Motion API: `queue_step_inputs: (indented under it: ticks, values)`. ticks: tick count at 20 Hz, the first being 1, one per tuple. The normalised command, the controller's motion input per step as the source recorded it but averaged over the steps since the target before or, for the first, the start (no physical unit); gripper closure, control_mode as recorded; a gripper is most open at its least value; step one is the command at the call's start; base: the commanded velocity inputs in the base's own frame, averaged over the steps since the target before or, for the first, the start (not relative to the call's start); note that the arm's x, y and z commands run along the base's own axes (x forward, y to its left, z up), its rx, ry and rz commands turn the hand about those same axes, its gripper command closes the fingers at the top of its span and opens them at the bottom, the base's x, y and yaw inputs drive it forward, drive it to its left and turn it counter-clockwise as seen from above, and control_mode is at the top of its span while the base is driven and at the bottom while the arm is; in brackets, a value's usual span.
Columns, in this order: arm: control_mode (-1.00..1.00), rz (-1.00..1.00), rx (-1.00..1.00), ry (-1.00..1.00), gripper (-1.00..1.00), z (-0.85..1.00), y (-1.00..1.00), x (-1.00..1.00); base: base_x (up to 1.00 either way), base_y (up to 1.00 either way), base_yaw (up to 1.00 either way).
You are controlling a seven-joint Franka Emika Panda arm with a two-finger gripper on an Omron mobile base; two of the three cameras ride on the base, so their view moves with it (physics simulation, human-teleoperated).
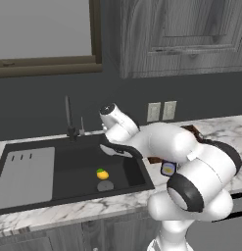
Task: Pick up all produce items and place them in the sink. Turn on the sink faucet to wash them. Then turn the sink off and put them in the tray.
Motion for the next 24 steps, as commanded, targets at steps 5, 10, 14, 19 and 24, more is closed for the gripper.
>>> queue_step_inputs:
  ticks: [5, 10, 14, 19, 24]
  values:
    - [-1.00, 0.27, 0.01, 0.00, -1.00, 0.01, 0.33, -0.19, 0.00, 0.00, 0.00]
    - [-1.00, 0.31, 0.00, 0.00, -1.00, 0.00, 0.33, -0.05, 0.00, 0.00, 0.00]
    - [-1.00, 0.32, 0.00, 0.00, -1.00, 0.00, 0.22, -0.03, 0.00, 0.00, 0.00]
    - [-1.00, 0.28, 0.00, 0.00, -1.00, -0.05, 0.03, -0.04, 0.00, 0.00, 0.00]
    - [-1.00, 0.21, 0.00, 0.00, -1.00, -0.15, 0.07, -0.05, 0.00, 0.00, 0.00]
